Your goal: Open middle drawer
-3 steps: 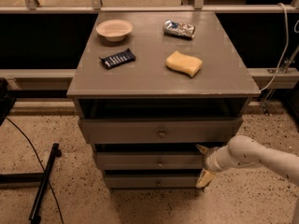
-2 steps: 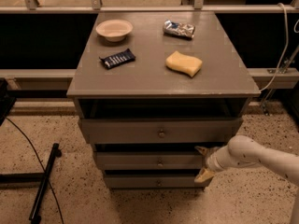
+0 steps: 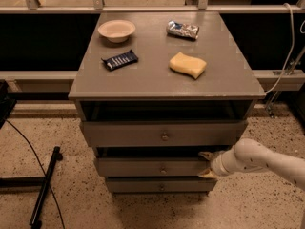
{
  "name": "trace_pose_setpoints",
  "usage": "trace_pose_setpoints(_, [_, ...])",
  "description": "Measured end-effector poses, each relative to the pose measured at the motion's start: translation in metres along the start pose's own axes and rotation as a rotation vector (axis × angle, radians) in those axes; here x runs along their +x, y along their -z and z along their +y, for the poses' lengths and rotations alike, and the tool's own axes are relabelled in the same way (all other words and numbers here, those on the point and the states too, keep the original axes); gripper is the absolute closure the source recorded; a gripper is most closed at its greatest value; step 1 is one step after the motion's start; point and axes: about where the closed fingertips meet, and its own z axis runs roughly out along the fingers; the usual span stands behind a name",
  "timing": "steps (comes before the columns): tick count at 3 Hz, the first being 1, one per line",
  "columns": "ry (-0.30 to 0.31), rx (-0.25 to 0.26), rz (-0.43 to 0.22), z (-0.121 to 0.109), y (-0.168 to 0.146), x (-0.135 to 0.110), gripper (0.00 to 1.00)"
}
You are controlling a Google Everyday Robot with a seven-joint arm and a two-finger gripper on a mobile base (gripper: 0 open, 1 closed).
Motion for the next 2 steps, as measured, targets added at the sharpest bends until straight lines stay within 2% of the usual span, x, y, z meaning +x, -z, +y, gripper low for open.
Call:
trace_pose_setpoints(1, [0.003,-0.004,-0.005,0.0037,0.0028,-0.0016,0.58])
trace_pose_setpoints(2, [0.003,-0.004,-0.005,0.0037,0.003,-0.0017,0.58])
